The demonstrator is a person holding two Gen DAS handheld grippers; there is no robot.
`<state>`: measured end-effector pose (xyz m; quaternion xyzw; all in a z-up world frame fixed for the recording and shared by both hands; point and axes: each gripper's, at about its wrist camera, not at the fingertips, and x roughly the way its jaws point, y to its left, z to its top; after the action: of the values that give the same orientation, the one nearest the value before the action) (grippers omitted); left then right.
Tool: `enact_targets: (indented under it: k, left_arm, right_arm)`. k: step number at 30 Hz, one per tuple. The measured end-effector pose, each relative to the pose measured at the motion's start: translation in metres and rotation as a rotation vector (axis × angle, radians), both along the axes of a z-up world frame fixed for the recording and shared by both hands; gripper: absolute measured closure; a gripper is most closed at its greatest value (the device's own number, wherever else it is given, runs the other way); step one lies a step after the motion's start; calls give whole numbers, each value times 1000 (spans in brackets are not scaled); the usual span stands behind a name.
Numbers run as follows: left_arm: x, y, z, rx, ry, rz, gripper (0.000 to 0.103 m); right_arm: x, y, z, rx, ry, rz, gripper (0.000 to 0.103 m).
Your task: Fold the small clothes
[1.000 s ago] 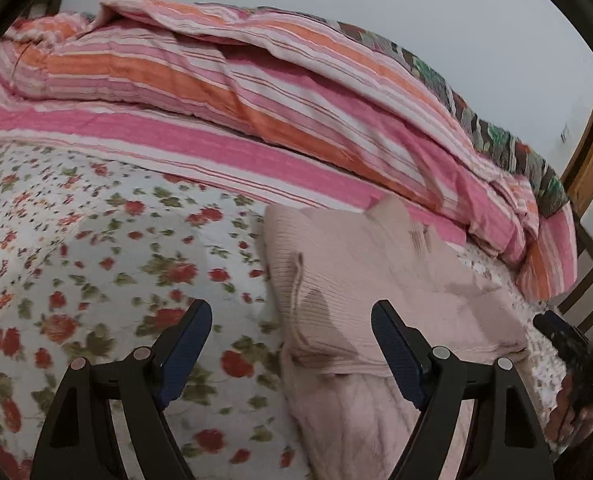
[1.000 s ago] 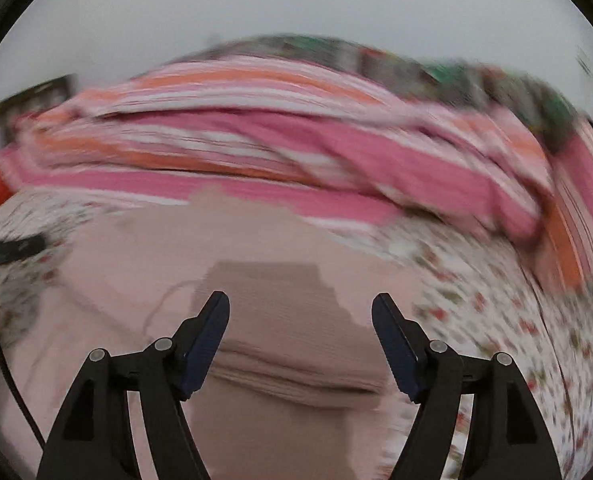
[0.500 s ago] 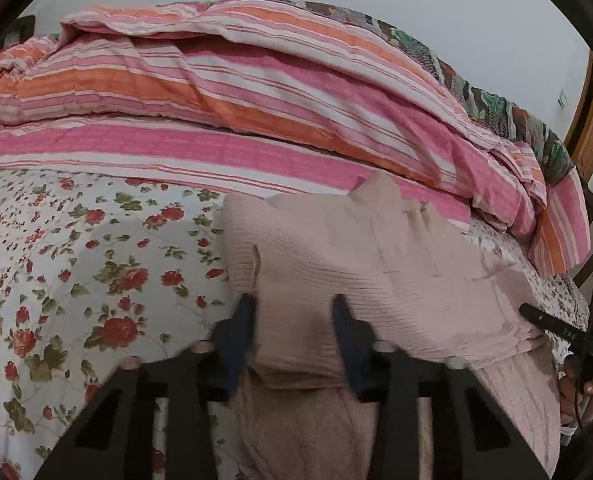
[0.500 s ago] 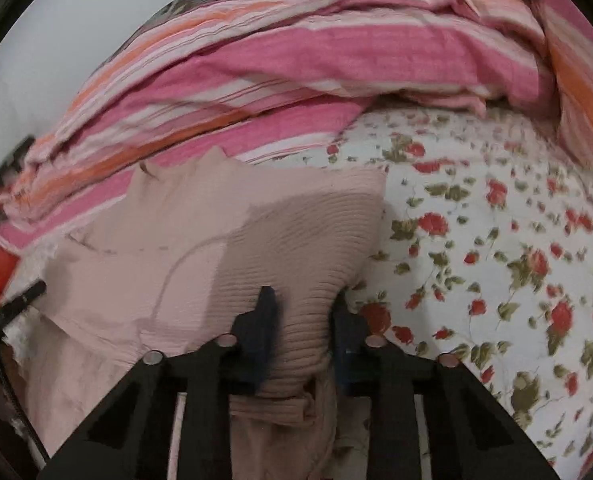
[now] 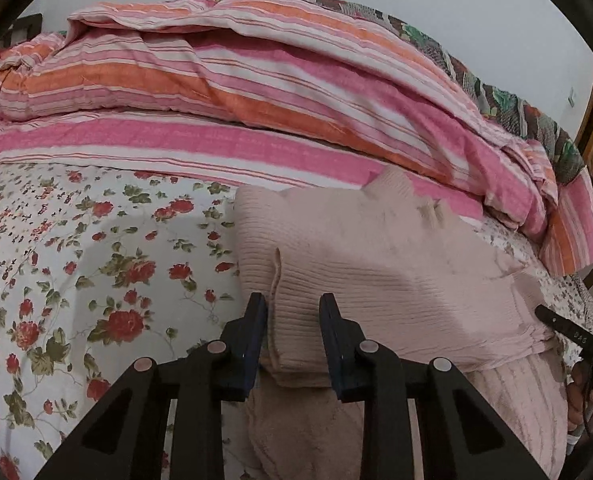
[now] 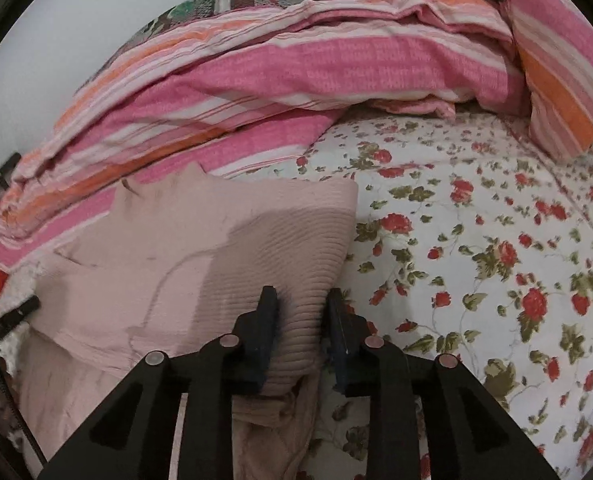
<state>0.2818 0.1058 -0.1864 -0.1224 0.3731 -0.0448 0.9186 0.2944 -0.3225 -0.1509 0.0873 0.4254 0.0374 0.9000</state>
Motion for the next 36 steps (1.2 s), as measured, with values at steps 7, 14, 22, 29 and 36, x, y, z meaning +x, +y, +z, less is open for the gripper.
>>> enact_targets:
  k: [7, 14, 22, 29, 36]
  left_arm:
    - [3, -5, -7, 52, 26, 15, 69]
    - [5, 0, -11, 36, 43, 24, 62]
    - [2, -3, -10, 52, 36, 31, 62]
    - [0, -2, -9, 48, 30, 32, 62]
    - [0, -5, -8, 58, 32, 23, 63]
  right_arm:
    - [-4, 5, -1, -67, 8, -19, 56]
    - [-10, 17, 1, -137, -22, 4, 56]
    - [-12, 18, 2, -118, -31, 21, 56]
    - [-18, 21, 4, -100, -50, 45, 56]
    - [-19, 24, 5, -112, -60, 53, 56]
